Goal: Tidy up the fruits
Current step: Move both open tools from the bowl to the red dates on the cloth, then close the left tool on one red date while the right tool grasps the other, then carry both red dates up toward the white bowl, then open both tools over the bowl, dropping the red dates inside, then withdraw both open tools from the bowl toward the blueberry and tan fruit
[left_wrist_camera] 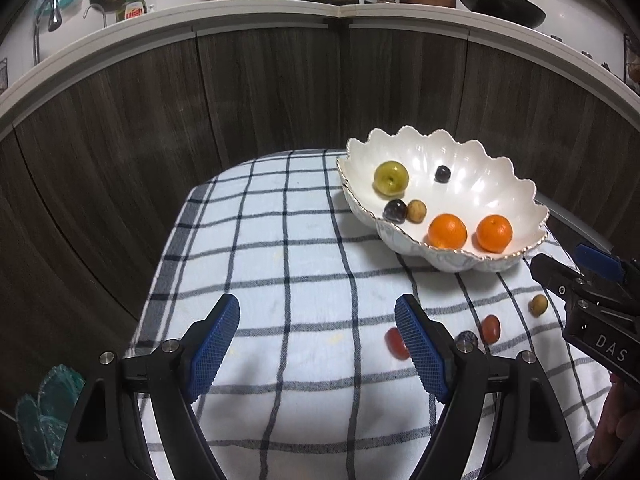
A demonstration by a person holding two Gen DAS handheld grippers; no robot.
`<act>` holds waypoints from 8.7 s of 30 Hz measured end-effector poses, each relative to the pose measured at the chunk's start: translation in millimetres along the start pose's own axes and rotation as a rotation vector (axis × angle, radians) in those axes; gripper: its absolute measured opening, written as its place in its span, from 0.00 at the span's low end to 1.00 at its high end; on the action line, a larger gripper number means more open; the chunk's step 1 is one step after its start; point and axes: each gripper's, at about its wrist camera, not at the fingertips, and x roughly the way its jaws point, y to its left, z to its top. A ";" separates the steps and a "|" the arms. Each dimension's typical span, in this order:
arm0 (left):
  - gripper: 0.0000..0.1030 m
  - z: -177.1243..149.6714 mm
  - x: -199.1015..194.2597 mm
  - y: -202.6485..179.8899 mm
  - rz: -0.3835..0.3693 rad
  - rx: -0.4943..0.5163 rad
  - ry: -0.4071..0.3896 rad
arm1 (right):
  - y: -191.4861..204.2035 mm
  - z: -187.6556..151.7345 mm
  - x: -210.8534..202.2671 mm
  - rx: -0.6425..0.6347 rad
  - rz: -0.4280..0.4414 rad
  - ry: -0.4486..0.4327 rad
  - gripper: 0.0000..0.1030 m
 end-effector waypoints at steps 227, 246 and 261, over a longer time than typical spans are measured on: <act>0.77 70.5 -14.1 -85.3 -0.103 0.069 -0.008 | -77.5 46.3 -20.4 0.073 -0.046 -0.076 0.66; 0.77 31.4 -3.6 -94.4 -0.117 0.080 0.033 | -79.4 10.4 -11.7 0.038 -0.027 -0.046 0.66; 0.77 5.6 13.7 -96.9 -0.126 0.094 0.071 | -74.6 -15.3 2.3 0.002 -0.013 -0.011 0.66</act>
